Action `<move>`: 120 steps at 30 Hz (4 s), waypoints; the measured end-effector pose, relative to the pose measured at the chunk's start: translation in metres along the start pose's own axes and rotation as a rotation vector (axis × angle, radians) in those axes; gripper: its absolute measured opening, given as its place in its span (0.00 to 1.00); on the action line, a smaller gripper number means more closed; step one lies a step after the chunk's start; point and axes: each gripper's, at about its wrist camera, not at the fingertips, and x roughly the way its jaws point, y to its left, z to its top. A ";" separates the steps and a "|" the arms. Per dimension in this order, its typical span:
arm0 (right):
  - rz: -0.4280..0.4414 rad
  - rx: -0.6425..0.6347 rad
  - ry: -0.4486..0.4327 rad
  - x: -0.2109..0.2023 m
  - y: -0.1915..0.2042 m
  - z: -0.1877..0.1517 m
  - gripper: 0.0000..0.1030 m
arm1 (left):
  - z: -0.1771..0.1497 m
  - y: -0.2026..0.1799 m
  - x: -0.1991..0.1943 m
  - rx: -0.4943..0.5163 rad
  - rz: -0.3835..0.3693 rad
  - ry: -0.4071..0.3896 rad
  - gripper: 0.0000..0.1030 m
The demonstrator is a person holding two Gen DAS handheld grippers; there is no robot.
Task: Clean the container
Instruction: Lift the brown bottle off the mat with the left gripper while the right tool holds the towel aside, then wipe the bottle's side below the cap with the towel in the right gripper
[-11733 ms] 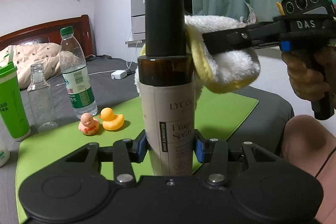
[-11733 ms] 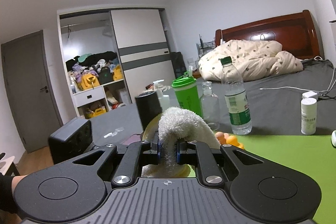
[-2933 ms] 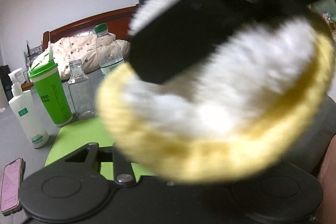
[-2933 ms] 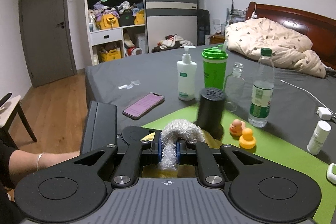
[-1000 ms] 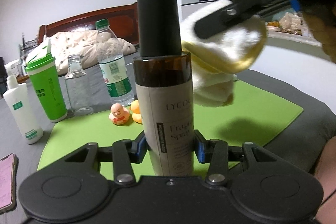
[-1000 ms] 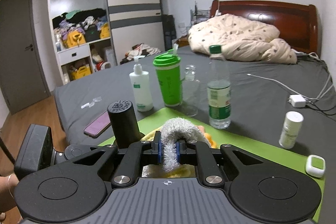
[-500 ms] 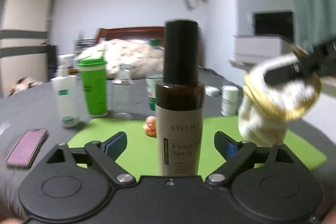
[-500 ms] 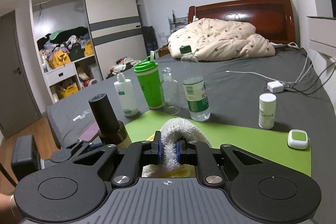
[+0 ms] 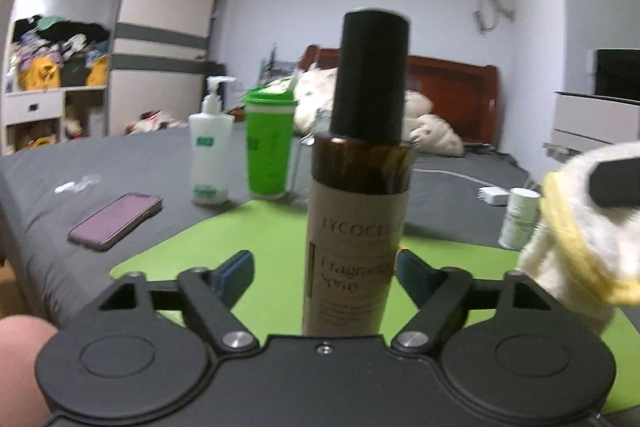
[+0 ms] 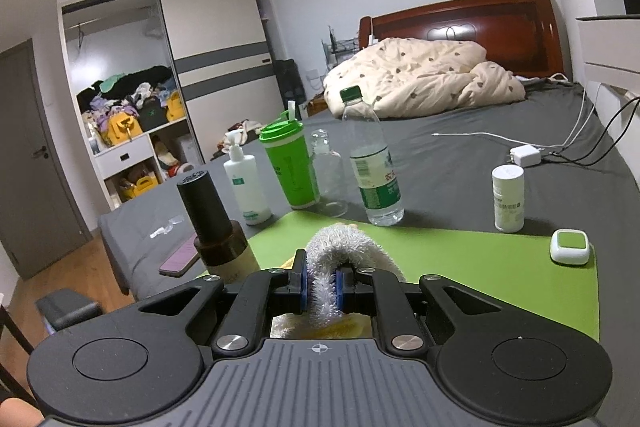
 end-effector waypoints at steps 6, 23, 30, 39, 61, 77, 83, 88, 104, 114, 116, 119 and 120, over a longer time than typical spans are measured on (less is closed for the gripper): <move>0.015 0.011 0.000 -0.004 -0.002 -0.005 0.12 | 0.001 -0.005 -0.012 0.031 0.001 -0.016 0.46; 0.014 0.015 -0.008 -0.007 0.002 -0.008 0.12 | 0.011 0.010 0.003 0.230 -0.387 0.038 0.40; 0.032 -0.002 -0.021 -0.010 0.017 -0.007 0.12 | 0.021 0.041 0.023 0.283 -0.575 0.088 0.40; 0.089 -0.056 -0.020 0.008 0.046 0.002 0.12 | 0.017 0.061 0.033 0.386 -0.769 0.079 0.40; 0.113 -0.057 0.044 0.072 0.046 0.019 0.12 | 0.019 0.064 0.035 0.463 -0.840 0.065 0.40; 0.178 -0.025 0.144 0.114 0.029 0.000 0.12 | 0.021 0.067 0.039 0.448 -0.840 0.083 0.40; 0.210 -0.008 0.183 0.126 0.022 -0.014 0.12 | 0.022 0.067 0.038 0.452 -0.839 0.085 0.40; 0.244 -0.013 0.212 0.111 -0.012 -0.013 0.12 | 0.022 0.067 0.038 0.457 -0.838 0.085 0.40; 0.428 -0.128 0.416 0.161 -0.030 -0.008 0.12 | 0.022 0.068 0.038 0.462 -0.841 0.095 0.40; 0.406 -0.123 0.425 0.154 -0.026 -0.034 0.12 | 0.022 0.067 0.038 0.466 -0.838 0.092 0.40; 0.401 -0.124 0.426 0.152 -0.025 -0.039 0.12 | 0.022 0.066 0.038 0.466 -0.836 0.092 0.40; 0.392 -0.124 0.427 0.150 -0.023 -0.047 0.12 | 0.022 0.066 0.038 0.468 -0.833 0.092 0.40; 0.389 -0.125 0.428 0.149 -0.023 -0.050 0.12 | 0.022 0.066 0.037 0.467 -0.831 0.091 0.40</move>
